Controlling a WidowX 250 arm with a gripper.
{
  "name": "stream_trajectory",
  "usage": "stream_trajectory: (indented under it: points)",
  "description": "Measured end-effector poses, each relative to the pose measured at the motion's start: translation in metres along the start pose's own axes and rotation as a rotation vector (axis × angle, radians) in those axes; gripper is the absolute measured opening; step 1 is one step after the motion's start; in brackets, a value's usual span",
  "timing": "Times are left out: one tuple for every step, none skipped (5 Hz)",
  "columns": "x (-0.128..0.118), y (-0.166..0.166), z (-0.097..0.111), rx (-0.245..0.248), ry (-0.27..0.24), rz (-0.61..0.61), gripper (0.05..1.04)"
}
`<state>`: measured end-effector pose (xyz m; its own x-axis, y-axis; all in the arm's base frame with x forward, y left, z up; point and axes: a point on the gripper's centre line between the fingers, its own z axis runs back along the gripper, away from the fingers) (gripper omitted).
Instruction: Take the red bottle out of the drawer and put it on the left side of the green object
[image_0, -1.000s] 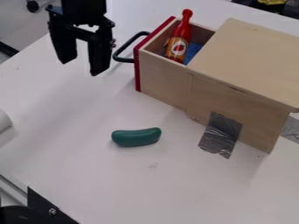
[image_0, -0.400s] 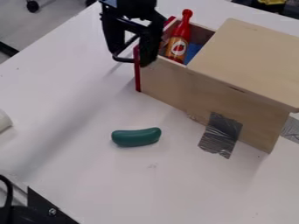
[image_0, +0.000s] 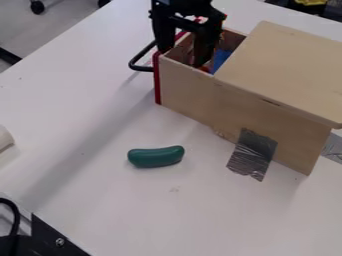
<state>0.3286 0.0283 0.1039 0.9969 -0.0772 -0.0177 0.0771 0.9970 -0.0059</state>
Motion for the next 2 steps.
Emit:
stream_trajectory:
  points:
    - [0.021,0.007,-0.001,-0.001,-0.025,0.038,0.995]
    - [0.038,0.014,-0.004,-0.003,-0.039,0.079,0.995]
